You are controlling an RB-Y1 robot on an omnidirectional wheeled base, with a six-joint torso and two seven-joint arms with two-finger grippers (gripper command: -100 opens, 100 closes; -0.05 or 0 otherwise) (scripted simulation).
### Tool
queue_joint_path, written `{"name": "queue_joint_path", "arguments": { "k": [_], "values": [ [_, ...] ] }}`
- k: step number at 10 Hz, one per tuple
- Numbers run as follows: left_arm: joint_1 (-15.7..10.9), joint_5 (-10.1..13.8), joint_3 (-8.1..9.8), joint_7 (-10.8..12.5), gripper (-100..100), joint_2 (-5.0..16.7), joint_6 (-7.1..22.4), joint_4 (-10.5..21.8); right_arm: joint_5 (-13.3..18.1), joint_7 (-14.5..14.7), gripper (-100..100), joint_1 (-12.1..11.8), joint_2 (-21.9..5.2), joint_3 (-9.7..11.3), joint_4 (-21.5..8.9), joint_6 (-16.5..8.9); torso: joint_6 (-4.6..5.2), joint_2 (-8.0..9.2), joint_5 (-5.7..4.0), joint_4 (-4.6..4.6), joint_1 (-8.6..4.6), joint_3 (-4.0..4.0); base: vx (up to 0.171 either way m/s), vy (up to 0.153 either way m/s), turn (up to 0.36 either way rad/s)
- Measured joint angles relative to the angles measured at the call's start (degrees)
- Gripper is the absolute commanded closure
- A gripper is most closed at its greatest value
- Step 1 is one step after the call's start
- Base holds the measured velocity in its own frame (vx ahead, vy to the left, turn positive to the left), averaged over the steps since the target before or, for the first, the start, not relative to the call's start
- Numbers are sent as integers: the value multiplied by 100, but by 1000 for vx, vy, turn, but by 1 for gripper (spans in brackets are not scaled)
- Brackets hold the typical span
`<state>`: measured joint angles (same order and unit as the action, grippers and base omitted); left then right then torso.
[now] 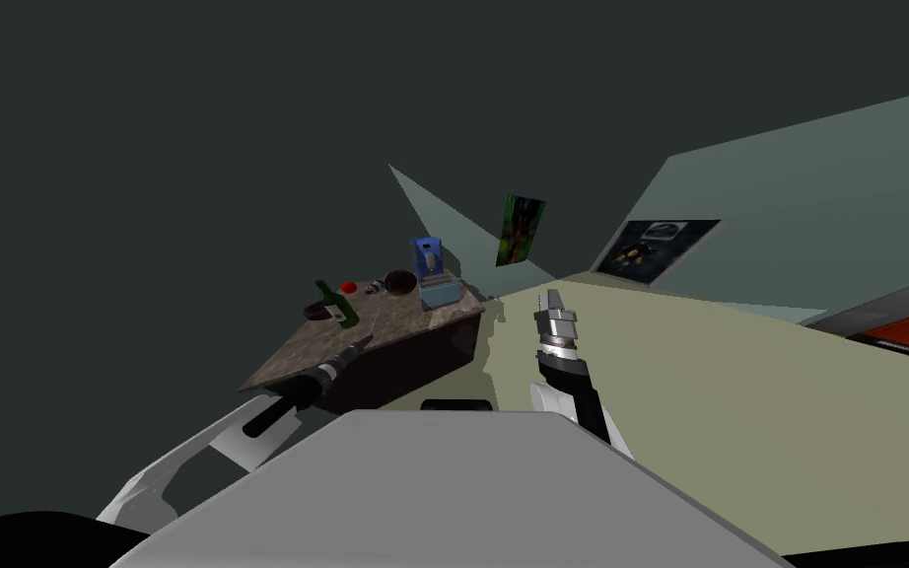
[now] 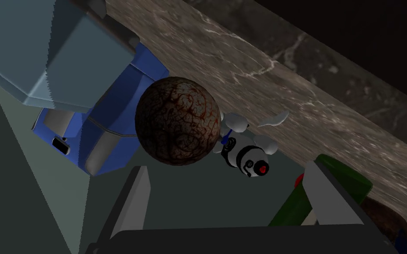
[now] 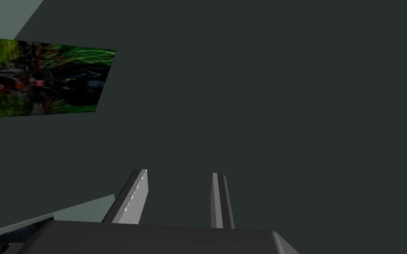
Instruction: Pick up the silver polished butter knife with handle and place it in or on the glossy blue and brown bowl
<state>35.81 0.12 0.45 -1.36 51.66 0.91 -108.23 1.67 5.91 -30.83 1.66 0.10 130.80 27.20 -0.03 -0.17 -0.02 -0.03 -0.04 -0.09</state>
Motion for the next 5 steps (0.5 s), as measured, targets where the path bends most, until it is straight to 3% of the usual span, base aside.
{"name": "queue_joint_path", "arguments": {
  "k": [3,5],
  "values": [
    [-18,49,17,-39,-100,286,240,360,0,0,0,1,0,0,0,0,3,3,1,1,3,2,44,-11,-132],
    [147,19,95,-116,-100,336,444,347,0,0,0,1,0,0,0,0,2,4,1,1,5,3,64,-8,-258]
  ]
}}
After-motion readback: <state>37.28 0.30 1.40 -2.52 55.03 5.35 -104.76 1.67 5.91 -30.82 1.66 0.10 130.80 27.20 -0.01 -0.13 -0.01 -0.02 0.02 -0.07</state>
